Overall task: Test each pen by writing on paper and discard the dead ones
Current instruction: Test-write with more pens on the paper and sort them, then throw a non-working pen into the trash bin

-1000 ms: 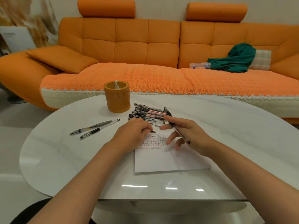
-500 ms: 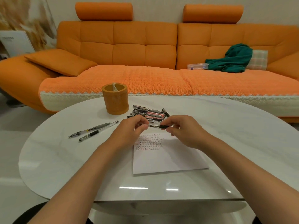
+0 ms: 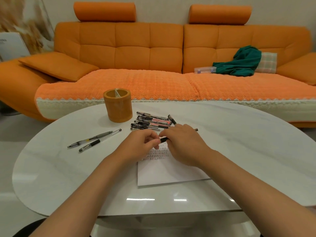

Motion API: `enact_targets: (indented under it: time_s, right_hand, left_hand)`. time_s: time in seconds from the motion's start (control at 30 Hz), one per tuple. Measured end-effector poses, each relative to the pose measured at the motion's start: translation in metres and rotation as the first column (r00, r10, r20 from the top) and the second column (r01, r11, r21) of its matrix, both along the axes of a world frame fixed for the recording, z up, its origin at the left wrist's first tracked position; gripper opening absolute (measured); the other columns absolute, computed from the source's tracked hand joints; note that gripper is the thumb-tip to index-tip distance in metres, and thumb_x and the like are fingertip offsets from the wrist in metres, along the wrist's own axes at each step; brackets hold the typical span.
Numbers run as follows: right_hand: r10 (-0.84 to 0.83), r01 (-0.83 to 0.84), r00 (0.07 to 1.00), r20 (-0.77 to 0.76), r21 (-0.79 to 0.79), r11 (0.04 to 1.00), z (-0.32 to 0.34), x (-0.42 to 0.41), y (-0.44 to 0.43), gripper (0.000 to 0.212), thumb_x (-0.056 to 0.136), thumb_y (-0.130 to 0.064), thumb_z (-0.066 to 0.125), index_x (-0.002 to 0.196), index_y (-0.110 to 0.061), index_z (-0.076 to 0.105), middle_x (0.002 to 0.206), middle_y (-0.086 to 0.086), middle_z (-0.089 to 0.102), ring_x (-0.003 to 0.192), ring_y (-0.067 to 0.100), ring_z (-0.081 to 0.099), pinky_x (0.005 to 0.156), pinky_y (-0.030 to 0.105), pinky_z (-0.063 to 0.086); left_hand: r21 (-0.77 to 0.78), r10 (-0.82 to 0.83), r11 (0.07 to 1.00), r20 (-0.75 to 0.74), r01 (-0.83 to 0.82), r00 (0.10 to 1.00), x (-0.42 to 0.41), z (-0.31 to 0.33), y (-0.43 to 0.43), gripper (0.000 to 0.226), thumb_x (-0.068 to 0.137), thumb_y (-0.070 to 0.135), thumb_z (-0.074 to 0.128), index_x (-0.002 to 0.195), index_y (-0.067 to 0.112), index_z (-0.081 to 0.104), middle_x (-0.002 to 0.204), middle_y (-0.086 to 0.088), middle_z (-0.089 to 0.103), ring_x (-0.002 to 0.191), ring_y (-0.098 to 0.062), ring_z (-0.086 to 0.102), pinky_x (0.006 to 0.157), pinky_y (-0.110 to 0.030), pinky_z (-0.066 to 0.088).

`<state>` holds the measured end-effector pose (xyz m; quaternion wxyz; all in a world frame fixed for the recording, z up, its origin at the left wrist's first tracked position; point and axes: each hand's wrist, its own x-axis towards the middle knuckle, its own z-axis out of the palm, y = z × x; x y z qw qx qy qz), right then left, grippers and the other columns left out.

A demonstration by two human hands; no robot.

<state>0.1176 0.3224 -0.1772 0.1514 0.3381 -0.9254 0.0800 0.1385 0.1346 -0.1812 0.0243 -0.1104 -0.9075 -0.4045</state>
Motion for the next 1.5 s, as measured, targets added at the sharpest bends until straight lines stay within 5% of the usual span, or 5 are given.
enact_targets:
  time_s: [0.2, 0.4, 1.13, 1.3, 1.5]
  right_hand:
    - [-0.047, 0.075, 0.979, -0.2, 0.135, 0.988, -0.01, 0.004, -0.011, 0.05, 0.079, -0.067, 0.046, 0.058, -0.022, 0.051, 0.053, -0.004, 0.045, 0.059, 0.019, 0.04, 0.065, 0.033, 0.019]
    - [-0.074, 0.089, 0.982, -0.175, 0.082, 0.993, -0.01, 0.006, -0.019, 0.067, 0.077, -0.071, 0.04, 0.041, -0.015, 0.041, 0.035, -0.004, 0.02, 0.038, 0.017, 0.025, 0.052, 0.029, 0.019]
    - [-0.074, 0.082, 0.992, -0.099, 0.08, 0.993, -0.016, 0.004, -0.008, 0.058, 0.079, -0.065, 0.036, 0.048, -0.015, 0.037, 0.039, 0.001, 0.029, 0.04, 0.015, 0.024, 0.044, 0.027, 0.018]
    - [-0.055, 0.049, 0.994, 0.095, 0.067, 0.997, -0.009, 0.004, 0.009, 0.053, 0.09, -0.073, 0.037, 0.091, -0.023, 0.053, 0.07, -0.005, 0.06, 0.064, 0.015, 0.054, 0.055, 0.032, 0.035]
    - [-0.07, 0.053, 0.976, 0.205, 0.085, 0.995, 0.005, 0.015, 0.056, 0.027, 0.102, -0.047, 0.043, 0.109, -0.026, 0.059, 0.102, -0.003, 0.058, 0.087, 0.02, 0.057, 0.066, 0.034, 0.04]
  left_hand:
    - [0.168, -0.046, 0.986, 0.181, 0.015, 0.982, 0.004, 0.0, 0.004, 0.007, 0.087, 0.019, 0.074, 0.085, 0.013, 0.078, 0.076, -0.001, 0.077, 0.08, -0.02, 0.075, 0.083, -0.04, 0.06]
    - [0.213, -0.062, 0.977, 0.251, 0.007, 0.966, 0.008, 0.006, 0.004, 0.008, 0.086, 0.011, 0.074, 0.084, 0.005, 0.078, 0.077, -0.007, 0.077, 0.073, -0.015, 0.073, 0.075, -0.03, 0.059]
    - [0.195, -0.074, 0.98, 0.192, 0.036, 0.979, 0.008, 0.001, -0.001, 0.02, 0.088, 0.021, 0.074, 0.075, 0.006, 0.075, 0.072, -0.018, 0.07, 0.063, -0.014, 0.058, 0.063, -0.03, 0.049]
    - [0.089, -0.089, 0.993, 0.162, 0.075, 0.983, 0.009, 0.0, 0.0, 0.02, 0.095, 0.027, 0.064, 0.083, 0.021, 0.078, 0.078, -0.004, 0.072, 0.07, -0.013, 0.061, 0.069, -0.029, 0.051]
    - [-0.073, -0.018, 0.997, -0.013, 0.017, 1.0, 0.01, -0.005, 0.035, 0.016, 0.095, 0.025, 0.061, 0.098, 0.036, 0.073, 0.097, 0.019, 0.068, 0.088, 0.0, 0.06, 0.078, -0.023, 0.05]
